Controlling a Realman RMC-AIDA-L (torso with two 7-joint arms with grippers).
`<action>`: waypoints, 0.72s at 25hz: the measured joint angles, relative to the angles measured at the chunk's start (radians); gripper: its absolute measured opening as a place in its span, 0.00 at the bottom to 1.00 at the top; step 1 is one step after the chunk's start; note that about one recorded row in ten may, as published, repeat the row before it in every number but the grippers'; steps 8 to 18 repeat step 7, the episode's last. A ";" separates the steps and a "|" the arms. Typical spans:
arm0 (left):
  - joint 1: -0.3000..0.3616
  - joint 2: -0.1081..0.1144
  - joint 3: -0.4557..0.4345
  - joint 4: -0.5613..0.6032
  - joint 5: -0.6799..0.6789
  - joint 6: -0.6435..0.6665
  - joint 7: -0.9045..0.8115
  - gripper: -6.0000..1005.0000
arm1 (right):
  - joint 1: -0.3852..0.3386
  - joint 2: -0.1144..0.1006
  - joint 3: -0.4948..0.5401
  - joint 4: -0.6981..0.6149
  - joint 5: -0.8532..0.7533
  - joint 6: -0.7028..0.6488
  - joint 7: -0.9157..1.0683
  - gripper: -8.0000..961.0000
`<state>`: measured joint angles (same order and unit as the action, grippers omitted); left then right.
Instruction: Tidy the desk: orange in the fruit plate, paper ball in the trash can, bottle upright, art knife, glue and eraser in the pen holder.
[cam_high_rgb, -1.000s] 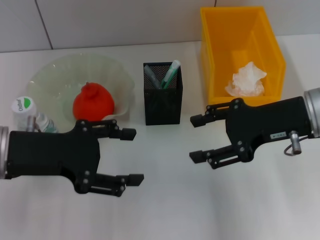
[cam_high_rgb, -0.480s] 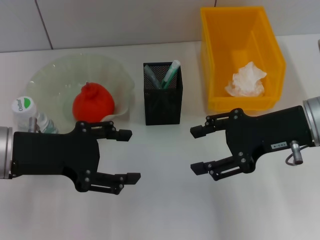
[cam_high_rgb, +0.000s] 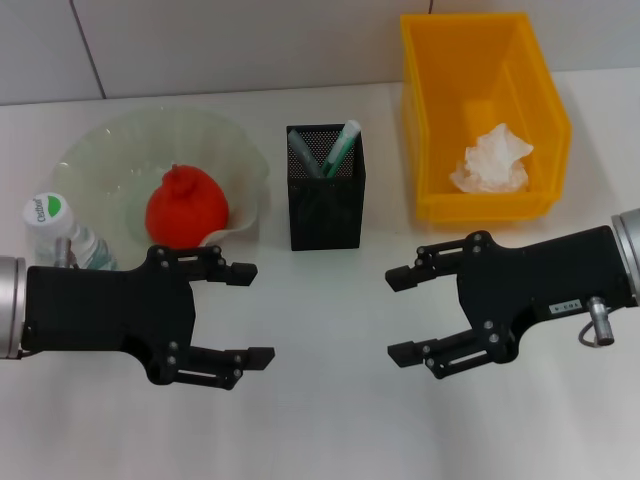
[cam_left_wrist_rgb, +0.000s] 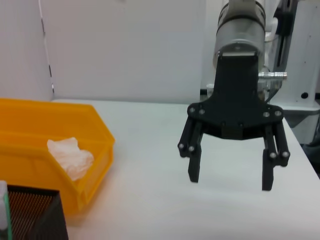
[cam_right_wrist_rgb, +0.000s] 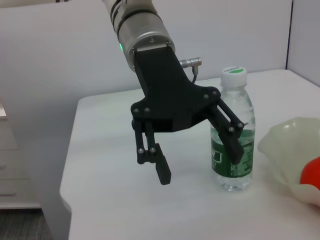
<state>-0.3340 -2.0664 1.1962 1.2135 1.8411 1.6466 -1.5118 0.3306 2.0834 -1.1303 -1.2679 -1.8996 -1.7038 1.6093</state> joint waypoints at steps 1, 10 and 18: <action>0.000 0.000 0.000 0.000 0.003 0.000 0.000 0.84 | -0.005 0.000 0.000 -0.004 0.000 -0.002 0.000 0.80; 0.001 -0.001 -0.002 0.000 0.004 -0.001 -0.001 0.84 | -0.031 0.002 -0.002 -0.026 0.002 -0.013 0.002 0.80; 0.001 -0.001 -0.002 0.000 0.004 -0.001 -0.001 0.84 | -0.031 0.002 -0.002 -0.026 0.002 -0.013 0.002 0.80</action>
